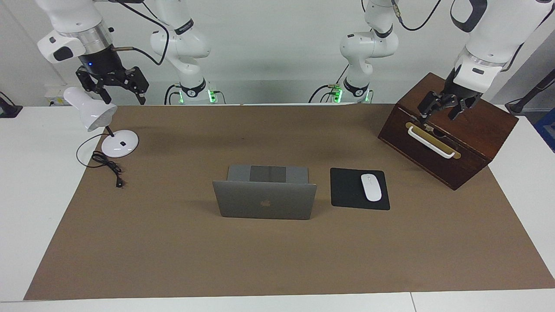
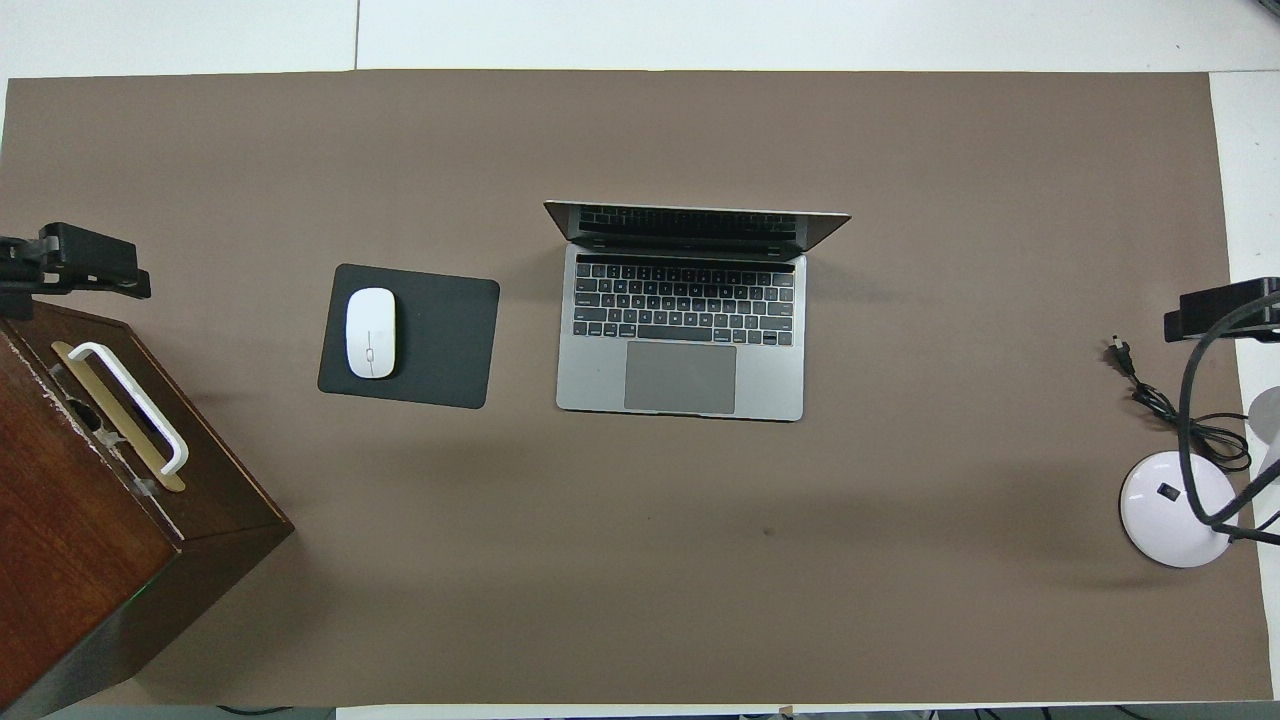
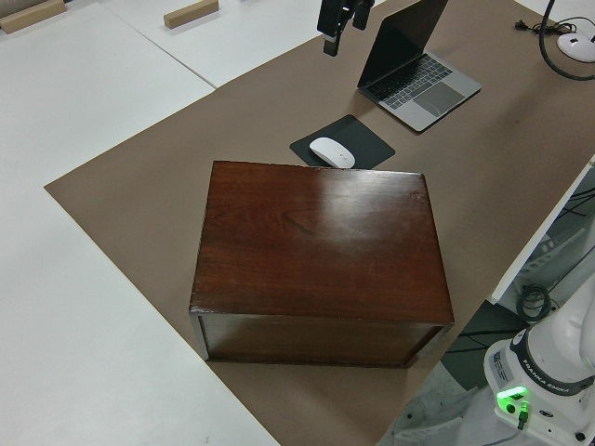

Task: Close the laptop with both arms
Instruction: 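Move the left gripper out from its rest pose toward the mouse pad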

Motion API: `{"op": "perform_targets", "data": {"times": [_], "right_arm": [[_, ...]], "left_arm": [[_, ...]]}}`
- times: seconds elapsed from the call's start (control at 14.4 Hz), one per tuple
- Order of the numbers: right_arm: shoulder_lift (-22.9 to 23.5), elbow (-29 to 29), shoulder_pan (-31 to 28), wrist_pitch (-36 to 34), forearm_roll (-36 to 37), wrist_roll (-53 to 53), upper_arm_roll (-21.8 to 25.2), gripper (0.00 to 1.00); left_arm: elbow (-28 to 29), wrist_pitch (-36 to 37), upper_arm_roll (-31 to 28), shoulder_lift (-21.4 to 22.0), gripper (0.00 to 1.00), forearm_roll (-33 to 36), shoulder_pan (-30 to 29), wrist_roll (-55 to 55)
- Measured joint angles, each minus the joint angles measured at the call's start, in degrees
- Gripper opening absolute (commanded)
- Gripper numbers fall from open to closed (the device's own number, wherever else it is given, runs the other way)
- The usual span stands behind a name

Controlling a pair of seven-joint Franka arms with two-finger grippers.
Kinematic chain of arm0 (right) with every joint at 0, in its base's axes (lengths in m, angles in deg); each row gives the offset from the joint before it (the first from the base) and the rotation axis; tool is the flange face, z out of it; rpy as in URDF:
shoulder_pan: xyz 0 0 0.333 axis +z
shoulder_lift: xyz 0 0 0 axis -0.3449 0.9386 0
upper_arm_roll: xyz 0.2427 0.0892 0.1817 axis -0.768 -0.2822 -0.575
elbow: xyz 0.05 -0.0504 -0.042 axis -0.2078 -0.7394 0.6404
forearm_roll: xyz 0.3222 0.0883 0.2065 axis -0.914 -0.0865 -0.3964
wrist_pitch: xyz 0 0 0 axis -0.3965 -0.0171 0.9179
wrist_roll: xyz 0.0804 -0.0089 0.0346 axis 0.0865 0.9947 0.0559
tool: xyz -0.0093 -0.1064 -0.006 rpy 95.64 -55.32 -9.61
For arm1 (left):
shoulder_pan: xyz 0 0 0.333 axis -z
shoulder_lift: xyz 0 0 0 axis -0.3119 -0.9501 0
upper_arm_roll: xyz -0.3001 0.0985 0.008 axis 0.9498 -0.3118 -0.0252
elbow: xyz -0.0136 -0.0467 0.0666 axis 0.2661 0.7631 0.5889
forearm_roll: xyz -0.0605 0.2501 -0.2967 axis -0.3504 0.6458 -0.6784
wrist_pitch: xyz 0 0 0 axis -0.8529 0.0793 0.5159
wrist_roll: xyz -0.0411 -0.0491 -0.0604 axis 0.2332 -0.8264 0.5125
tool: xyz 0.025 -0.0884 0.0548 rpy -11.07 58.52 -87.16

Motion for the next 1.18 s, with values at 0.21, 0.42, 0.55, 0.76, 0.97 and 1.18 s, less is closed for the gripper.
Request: {"op": "perform_targets", "data": {"times": [0.21,0.42,0.55,0.76,0.97,1.18], "right_arm": [[0.0,0.0,0.0,0.0,0.0,0.0,0.0,1.00],[0.0,0.0,0.0,0.0,0.0,0.0,0.0,1.00],[0.0,0.0,0.0,0.0,0.0,0.0,0.0,1.00],[0.0,0.0,0.0,0.0,0.0,0.0,0.0,1.00],[0.0,0.0,0.0,0.4,0.0,0.0,0.0,1.00],[0.0,0.0,0.0,0.6,0.0,0.0,0.0,1.00]], "left_arm": [[0.0,0.0,0.0,0.0,1.00,0.0,0.0,0.0],[0.0,0.0,0.0,0.0,1.00,0.0,0.0,0.0],[0.0,-0.4,-0.3,0.0,1.00,0.0,0.0,-0.1],[0.0,-0.8,-1.6,0.0,0.78,0.0,0.0,-3.4],[0.0,-1.0,-1.2,-0.1,0.08,0.0,0.0,-6.0],[0.0,-0.4,-0.6,-0.1,0.00,0.0,0.0,-6.5]]}}
